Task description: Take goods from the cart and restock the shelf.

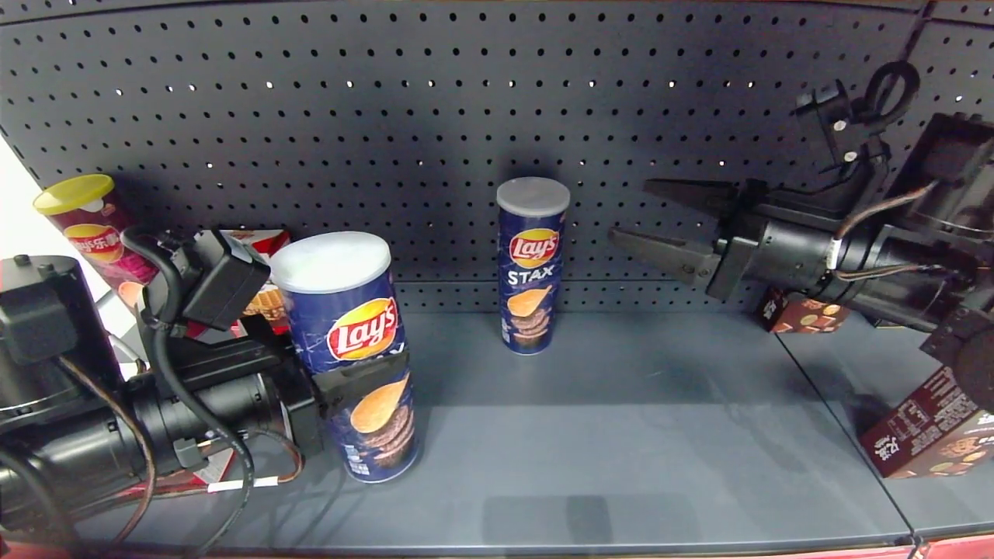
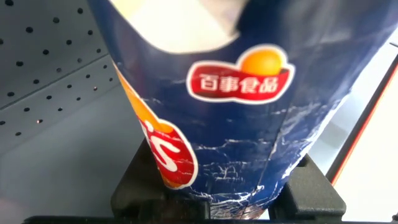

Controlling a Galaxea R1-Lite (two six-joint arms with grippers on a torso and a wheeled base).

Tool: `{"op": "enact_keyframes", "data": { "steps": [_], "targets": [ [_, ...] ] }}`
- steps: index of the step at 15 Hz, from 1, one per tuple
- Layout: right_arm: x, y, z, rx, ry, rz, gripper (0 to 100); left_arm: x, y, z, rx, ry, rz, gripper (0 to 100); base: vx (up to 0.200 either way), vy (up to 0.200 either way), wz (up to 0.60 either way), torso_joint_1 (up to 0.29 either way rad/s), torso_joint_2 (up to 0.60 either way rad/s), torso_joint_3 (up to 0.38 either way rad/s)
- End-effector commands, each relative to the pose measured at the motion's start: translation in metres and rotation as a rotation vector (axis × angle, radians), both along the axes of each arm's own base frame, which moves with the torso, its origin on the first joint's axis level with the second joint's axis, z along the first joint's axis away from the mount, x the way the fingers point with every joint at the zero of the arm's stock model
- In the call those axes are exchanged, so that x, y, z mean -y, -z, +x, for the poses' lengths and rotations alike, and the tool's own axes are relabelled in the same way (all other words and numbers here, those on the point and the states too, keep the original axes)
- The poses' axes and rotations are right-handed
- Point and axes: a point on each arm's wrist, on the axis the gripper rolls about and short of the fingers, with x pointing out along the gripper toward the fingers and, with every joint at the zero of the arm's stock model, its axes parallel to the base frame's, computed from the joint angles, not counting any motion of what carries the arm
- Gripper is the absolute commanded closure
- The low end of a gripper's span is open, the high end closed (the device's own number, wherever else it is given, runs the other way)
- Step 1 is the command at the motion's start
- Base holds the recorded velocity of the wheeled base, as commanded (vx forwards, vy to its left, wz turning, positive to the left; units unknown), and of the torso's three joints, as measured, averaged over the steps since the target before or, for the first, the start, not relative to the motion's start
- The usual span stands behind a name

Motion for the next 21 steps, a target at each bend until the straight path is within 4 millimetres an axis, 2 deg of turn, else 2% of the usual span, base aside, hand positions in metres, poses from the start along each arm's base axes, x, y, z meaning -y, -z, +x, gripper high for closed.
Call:
{"op": "enact_keyframes", "data": {
  "steps": [1,5,11,21],
  "targets": [
    [-0.01,0.019,0.022,-0.013,-0.067,-0.02,0,-0.001,0.001,0.0,-0.004,-0.003,0.001,100,0.0,0.0,0.0,0.0,0.0,0.0],
    [-0.019,0.019,0.04,0.001,-0.084,-0.017,0,-0.002,0.005,-0.002,-0.011,-0.001,0.004,100,0.0,0.0,0.0,0.0,0.0,0.0],
    [-0.031,0.047,0.064,-0.06,-0.084,-0.044,0,-0.002,0.005,-0.003,-0.014,-0.003,0.005,100,0.0,0.0,0.0,0.0,0.0,0.0],
    [-0.043,0.076,0.076,-0.171,-0.1,-0.094,0,-0.002,0.008,-0.004,-0.022,-0.001,0.008,100,0.0,0.0,0.0,0.0,0.0,0.0]
  ]
}}
